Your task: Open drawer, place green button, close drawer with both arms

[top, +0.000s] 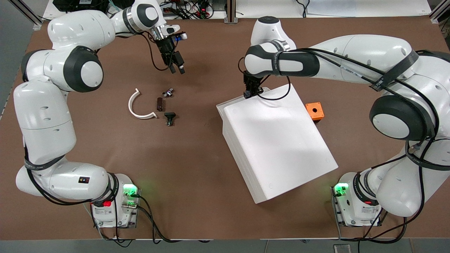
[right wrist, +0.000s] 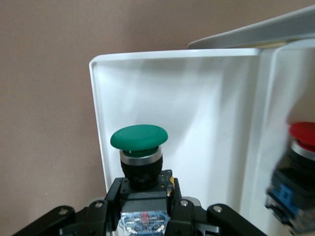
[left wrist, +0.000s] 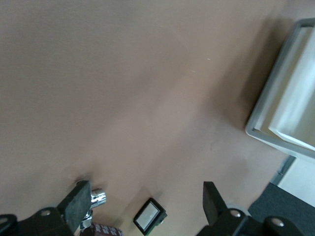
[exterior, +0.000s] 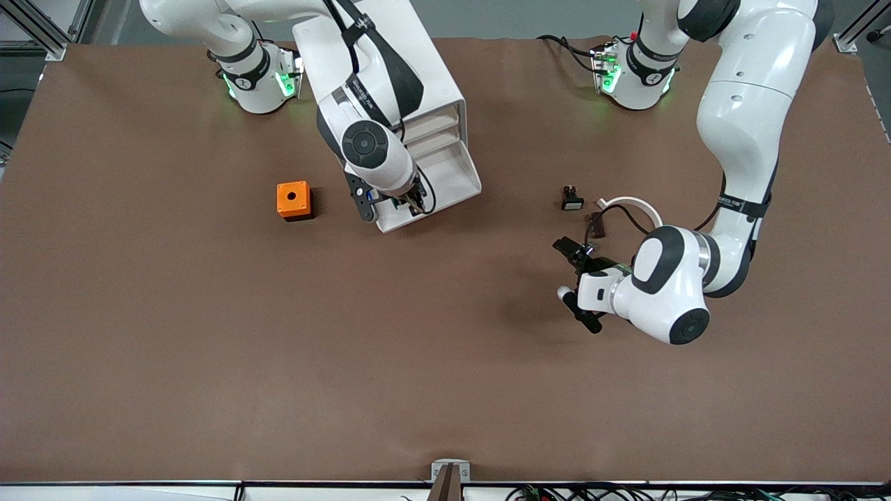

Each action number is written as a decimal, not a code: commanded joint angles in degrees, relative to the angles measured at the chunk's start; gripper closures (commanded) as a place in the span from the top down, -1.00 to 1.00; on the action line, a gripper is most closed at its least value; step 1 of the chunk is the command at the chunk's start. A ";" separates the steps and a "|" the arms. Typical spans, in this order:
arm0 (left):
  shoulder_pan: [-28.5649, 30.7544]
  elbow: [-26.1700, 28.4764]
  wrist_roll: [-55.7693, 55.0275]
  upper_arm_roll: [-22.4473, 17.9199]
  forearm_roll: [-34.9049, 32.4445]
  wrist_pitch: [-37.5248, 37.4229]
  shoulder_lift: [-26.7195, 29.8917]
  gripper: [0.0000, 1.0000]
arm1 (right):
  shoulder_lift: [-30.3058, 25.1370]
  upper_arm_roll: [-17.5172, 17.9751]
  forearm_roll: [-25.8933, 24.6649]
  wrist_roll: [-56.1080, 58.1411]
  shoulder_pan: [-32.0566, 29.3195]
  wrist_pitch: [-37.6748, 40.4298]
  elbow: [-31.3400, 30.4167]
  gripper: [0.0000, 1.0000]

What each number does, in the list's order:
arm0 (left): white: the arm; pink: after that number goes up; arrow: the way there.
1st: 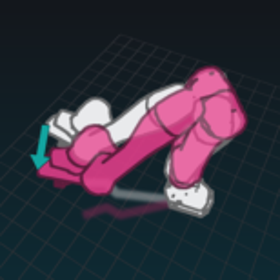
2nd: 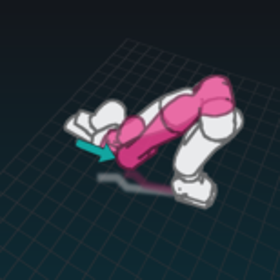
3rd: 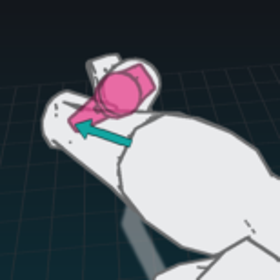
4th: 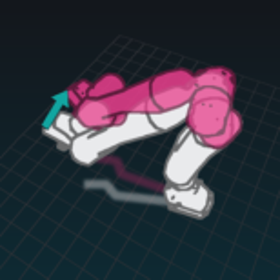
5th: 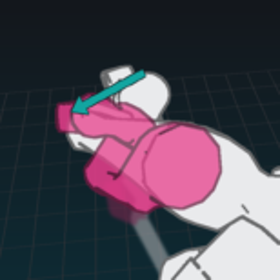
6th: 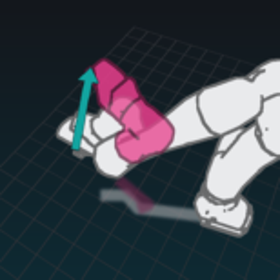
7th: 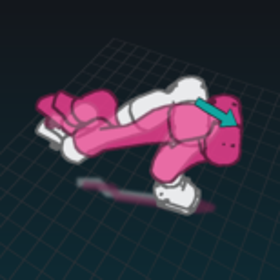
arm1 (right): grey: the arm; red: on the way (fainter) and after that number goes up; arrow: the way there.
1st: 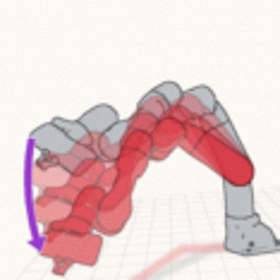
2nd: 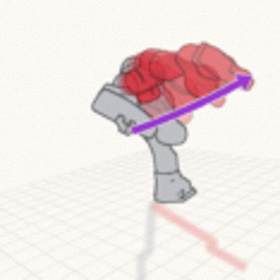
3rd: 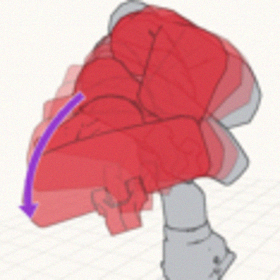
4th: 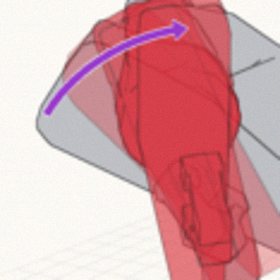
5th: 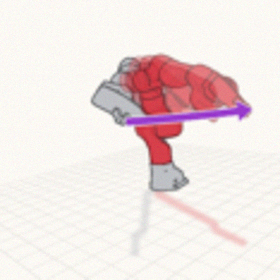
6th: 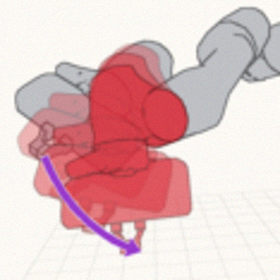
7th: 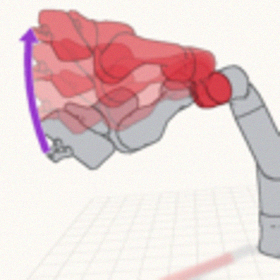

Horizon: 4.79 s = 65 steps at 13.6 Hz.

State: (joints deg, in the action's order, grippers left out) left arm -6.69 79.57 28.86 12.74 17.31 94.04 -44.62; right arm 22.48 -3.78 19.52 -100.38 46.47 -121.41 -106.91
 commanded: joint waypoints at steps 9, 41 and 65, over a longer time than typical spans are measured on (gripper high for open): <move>-3.76 -3.72 -32.65 1.14 -8.08 3.25 2.69 1.00 | 2.30 -1.22 0.35 -0.43 0.92 14.63 11.57 1.00; -37.69 7.45 -113.77 8.09 -13.54 35.41 2.17 1.00 | -16.24 -1.05 -20.57 101.00 -49.19 35.45 25.60 1.00; 7.47 6.57 -41.27 7.39 -26.80 11.09 24.21 1.00 | -15.72 -0.96 -19.87 100.82 -48.75 35.10 28.33 1.00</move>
State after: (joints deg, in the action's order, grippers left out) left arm -1.53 85.20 -14.84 19.44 -8.38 108.14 -24.53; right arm 6.75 -4.92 0.42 0.63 -2.49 -86.37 -79.07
